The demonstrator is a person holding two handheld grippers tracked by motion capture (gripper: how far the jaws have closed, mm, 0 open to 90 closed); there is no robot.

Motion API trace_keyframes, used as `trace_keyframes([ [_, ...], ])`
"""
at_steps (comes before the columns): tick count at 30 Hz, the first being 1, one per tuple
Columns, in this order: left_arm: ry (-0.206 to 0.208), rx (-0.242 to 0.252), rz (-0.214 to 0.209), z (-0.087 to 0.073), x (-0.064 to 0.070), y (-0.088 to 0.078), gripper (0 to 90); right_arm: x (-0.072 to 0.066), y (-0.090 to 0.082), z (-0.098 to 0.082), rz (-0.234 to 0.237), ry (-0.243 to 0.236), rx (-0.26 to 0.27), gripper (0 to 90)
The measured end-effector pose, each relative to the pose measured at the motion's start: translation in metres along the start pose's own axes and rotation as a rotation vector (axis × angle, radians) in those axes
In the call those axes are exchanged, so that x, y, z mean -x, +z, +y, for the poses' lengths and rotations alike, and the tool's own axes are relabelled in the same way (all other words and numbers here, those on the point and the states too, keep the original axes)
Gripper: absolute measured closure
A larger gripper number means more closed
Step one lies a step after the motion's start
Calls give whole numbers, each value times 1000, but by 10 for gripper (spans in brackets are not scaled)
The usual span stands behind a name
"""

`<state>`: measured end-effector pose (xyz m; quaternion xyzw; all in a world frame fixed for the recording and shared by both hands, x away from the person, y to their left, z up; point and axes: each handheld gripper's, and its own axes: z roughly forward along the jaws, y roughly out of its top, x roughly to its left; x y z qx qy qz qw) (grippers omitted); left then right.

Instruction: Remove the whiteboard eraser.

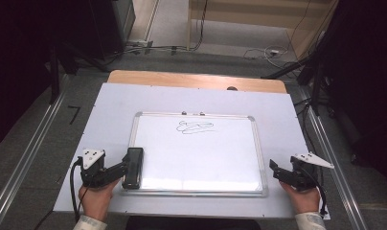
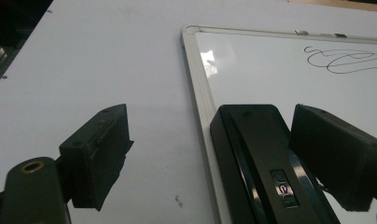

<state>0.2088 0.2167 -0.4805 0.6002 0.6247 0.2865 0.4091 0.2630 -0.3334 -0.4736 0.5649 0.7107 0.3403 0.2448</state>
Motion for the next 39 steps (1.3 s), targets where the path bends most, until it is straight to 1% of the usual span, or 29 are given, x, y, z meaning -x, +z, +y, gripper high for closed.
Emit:
trace_keyframes([
  [2, 1, -8, 0, 0, 2, 2, 129, -1, -2, 0, -5, 3, 13, 168],
  [4, -1, -5, -2, 1, 3, 3, 130, 0, -3, 1, -7, 11, 20, 168],
  [6, -3, -6, 0, 1, 3, 4, 129, 0, -3, 1, -8, 12, 19, 168],
  [7, -14, -7, -5, 1, 5, 4, 129, 0, -3, 0, -15, 12, 14, 167],
  [9, -13, -9, -4, 1, 6, 4, 129, 0, -3, 0, -17, 12, 14, 167],
  [10, -4, -12, -5, 1, 9, 4, 129, 0, -3, 1, -25, 13, 15, 168],
  [15, 7, -9, -1, 2, 14, 5, 129, 1, -2, 0, -29, 14, 15, 168],
  [20, 22, -24, 1, 2, 19, 10, 130, 0, -1, 0, -35, 8, 10, 168],
  [21, 31, -29, 0, 2, 20, 11, 130, 0, -1, 0, -35, 6, 9, 168],
  [29, 59, -38, -6, 2, 30, 16, 148, -1, -1, 0, -40, 7, 9, 168],
  [32, 73, -63, 2, 2, 33, 23, 153, 0, -1, 0, -40, 7, 9, 169],
  [33, 73, -63, 2, 2, 33, 23, 157, 0, -1, 0, -40, 7, 9, 169],
  [35, 78, -83, 11, 1, 35, 27, 165, -1, 0, 0, -42, 13, 9, 170],
  [36, 78, -83, 11, 1, 35, 27, 168, -1, 0, 0, -42, 14, 9, 170],
  [38, 94, -107, 15, 0, 38, 29, 190, -1, -1, 0, -42, 14, 9, 171],
  [39, 101, -114, 25, -1, 39, 30, 192, 0, -1, 0, -42, 14, 9, 171],
])
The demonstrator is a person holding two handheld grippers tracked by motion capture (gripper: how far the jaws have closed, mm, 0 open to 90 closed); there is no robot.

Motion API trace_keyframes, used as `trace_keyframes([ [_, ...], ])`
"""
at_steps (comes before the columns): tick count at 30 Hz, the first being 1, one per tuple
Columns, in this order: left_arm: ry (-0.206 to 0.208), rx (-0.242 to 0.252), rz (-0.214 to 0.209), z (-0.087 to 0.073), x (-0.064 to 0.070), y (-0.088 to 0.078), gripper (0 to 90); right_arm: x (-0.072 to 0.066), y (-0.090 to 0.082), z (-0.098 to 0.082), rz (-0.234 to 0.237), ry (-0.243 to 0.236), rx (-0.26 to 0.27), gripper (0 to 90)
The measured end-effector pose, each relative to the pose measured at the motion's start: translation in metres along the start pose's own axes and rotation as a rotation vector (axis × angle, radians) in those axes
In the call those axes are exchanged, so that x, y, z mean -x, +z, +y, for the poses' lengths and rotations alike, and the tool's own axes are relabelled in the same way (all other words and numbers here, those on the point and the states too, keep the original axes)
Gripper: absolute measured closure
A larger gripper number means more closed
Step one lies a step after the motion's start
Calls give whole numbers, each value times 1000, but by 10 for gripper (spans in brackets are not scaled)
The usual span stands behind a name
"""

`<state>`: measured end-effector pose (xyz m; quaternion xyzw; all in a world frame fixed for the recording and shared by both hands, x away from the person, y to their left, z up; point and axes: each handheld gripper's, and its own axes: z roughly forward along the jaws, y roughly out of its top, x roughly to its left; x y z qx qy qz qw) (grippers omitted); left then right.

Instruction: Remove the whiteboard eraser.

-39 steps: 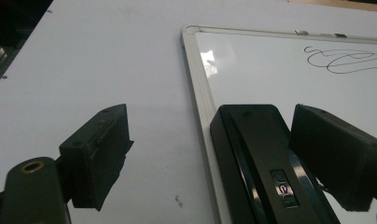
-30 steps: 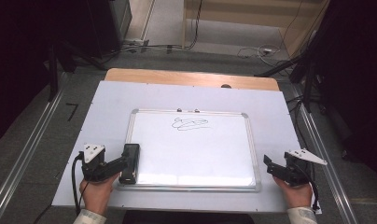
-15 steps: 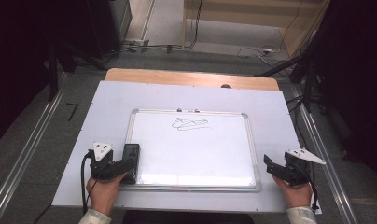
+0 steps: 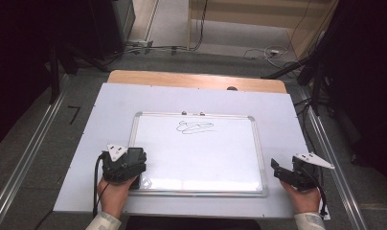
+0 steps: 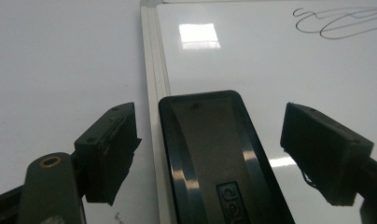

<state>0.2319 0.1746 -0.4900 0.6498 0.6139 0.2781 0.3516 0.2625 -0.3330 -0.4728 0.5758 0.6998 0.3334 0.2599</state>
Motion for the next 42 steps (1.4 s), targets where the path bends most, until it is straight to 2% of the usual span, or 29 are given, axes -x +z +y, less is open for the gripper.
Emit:
trace_keyframes([
  [6, 20, -21, 4, -3, 4, 4, 215, 0, 0, 0, -3, 1, 0, 173],
  [12, 36, -33, -8, -5, 4, 6, 293, 0, 0, 0, -6, -1, 0, 173],
  [16, 24, -37, -23, -6, 2, 7, 351, 0, 0, 0, -6, -1, -1, 175],
  [18, 32, -37, -21, -6, 3, 7, 367, 0, 0, 0, -7, -1, -1, 175],
  [39, 28, -37, 10, -5, 11, 9, 374, -1, 0, 0, -15, -6, -2, 178],
  [42, 44, -33, 15, -4, 13, 9, 395, -1, 0, 0, -14, -6, -2, 178],
])
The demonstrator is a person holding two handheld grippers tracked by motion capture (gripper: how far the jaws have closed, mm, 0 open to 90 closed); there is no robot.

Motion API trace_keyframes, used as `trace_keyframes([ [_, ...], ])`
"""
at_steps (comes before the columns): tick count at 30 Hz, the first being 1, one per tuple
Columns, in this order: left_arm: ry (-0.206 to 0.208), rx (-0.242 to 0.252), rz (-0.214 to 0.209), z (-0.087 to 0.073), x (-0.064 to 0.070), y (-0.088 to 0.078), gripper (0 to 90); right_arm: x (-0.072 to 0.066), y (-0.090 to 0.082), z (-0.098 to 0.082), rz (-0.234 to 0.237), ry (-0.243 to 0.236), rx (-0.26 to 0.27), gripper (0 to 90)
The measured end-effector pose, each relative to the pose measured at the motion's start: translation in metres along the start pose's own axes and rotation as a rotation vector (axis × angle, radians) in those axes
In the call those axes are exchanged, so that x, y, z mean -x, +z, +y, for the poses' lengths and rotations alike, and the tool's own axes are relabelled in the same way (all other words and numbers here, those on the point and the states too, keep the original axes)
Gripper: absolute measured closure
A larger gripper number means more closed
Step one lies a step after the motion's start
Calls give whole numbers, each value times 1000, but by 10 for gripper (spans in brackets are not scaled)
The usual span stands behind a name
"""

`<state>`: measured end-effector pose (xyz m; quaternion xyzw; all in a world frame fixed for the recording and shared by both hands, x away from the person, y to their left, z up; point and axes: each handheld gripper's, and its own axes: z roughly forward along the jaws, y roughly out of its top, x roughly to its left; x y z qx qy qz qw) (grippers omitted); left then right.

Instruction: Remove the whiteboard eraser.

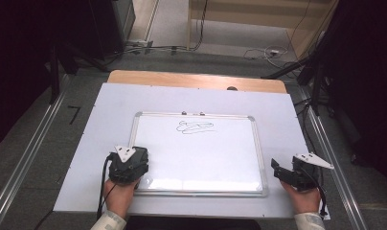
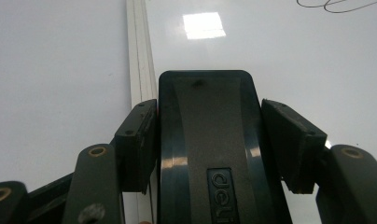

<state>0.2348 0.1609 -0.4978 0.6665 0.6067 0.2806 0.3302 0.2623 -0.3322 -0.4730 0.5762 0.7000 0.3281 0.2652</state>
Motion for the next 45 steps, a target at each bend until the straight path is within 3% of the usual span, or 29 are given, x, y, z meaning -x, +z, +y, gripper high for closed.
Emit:
trace_keyframes([
  [8, 15, -3, 16, 0, 2, 0, 404, 0, 0, 0, 0, -2, 1, 178],
  [13, 51, -11, 62, -1, 10, 3, 402, 0, 0, 0, -3, -1, -1, 178],
  [28, 27, -17, 25, 1, 6, 1, 411, 1, 0, 0, -1, 5, 3, 179],
  [34, 21, 43, 4, 11, 6, -11, 411, 1, 0, 0, -2, 4, 2, 179],
  [45, 2, 62, -40, 29, -4, -12, 411, 1, 0, 0, -6, 4, -1, 179],
])
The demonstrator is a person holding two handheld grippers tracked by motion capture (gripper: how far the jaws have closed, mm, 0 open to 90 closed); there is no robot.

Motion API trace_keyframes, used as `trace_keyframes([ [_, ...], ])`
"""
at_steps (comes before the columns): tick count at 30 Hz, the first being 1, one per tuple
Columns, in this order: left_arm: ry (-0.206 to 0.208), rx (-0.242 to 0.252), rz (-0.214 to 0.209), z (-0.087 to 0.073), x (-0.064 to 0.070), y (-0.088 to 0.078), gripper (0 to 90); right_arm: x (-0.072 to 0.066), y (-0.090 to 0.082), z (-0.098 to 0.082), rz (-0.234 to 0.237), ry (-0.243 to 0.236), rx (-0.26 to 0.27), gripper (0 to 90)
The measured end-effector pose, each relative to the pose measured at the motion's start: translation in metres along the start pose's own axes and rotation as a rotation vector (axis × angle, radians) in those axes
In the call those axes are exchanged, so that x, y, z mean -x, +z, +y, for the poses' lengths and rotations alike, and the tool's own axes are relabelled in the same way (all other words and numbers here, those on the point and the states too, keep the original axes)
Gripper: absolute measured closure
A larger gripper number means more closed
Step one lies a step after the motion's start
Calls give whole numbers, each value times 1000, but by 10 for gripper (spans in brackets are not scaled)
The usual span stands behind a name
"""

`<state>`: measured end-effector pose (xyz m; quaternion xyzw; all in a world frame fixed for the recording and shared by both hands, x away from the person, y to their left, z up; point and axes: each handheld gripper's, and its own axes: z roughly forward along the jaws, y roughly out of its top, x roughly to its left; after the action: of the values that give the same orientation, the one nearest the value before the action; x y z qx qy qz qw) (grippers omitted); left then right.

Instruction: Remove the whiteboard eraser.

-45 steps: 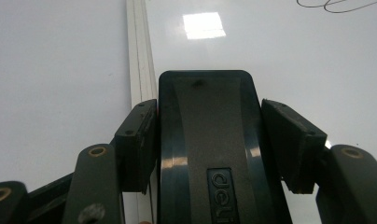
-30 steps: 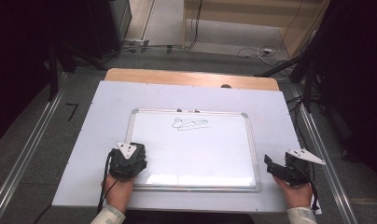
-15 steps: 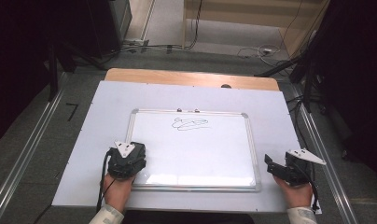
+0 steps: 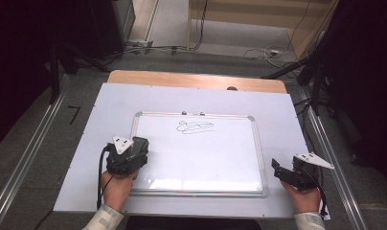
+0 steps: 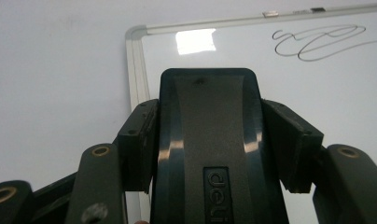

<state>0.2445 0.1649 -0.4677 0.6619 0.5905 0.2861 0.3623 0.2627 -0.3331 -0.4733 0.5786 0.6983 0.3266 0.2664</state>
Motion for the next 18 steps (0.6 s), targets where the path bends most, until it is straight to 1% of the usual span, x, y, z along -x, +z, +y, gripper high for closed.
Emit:
trace_keyframes([
  [1, -3, 7, -4, 4, -1, 1, 411, 0, 0, 0, 1, -1, 0, 180],
  [3, -4, 12, -3, 7, -1, 1, 411, 0, 0, 0, 1, 0, 0, 180],
  [9, -3, 6, -9, 11, -2, 5, 410, 0, 2, 1, 6, -1, -2, 182],
  [13, 5, 1, -23, 14, -1, 9, 410, -2, 4, 2, 9, -8, -5, 183],
  [18, 9, 1, -29, 16, 1, 12, 410, -2, 4, 2, 9, -7, -2, 183],
])
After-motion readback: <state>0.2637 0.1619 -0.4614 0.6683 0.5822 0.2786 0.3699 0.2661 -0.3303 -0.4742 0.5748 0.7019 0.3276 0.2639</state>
